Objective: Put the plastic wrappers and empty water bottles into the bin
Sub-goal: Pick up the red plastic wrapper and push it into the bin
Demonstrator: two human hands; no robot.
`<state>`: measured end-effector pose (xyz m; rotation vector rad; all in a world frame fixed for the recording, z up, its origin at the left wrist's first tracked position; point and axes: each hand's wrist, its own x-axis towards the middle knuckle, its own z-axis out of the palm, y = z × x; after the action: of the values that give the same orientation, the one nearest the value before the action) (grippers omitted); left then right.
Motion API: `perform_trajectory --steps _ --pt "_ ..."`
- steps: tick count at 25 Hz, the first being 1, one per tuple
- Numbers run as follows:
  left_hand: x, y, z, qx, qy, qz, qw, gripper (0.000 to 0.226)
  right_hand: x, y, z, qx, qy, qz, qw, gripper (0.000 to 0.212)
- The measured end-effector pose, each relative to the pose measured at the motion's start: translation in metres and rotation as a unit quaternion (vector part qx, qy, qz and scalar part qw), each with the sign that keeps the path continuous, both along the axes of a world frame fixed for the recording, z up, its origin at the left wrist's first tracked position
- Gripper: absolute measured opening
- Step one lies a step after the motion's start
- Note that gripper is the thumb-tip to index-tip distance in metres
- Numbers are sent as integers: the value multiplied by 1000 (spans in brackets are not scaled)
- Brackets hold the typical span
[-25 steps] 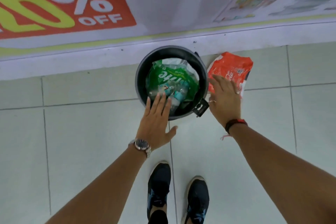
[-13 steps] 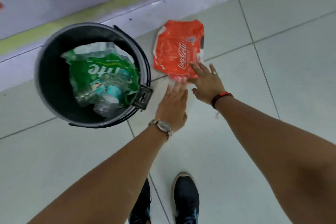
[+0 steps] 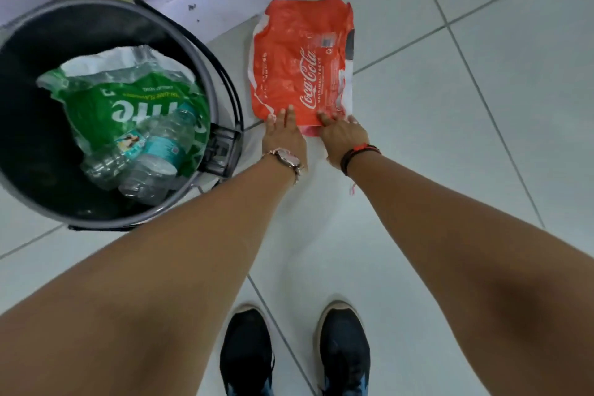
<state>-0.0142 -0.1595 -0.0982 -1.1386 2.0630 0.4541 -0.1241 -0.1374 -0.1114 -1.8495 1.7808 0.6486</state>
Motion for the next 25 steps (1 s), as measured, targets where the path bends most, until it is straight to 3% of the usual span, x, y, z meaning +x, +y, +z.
perform_trajectory --steps 7,12,15,18,22,25 --pt "19 4 146 -151 191 5 970 76 -2 9 149 -267 -90 -102 954 29" --pt "87 -6 251 -243 280 49 927 68 50 -20 262 -406 -163 -59 897 24" --pt "149 5 272 -256 271 72 925 62 98 -27 287 -363 -216 11 906 30" --pt "207 28 256 -225 233 106 940 62 147 -21 266 -227 -238 96 940 44" --pt "237 44 210 -98 165 80 978 71 164 -17 218 -107 -203 179 957 53" --pt "241 38 175 -70 157 111 979 79 177 -25 183 -66 -151 205 965 48"
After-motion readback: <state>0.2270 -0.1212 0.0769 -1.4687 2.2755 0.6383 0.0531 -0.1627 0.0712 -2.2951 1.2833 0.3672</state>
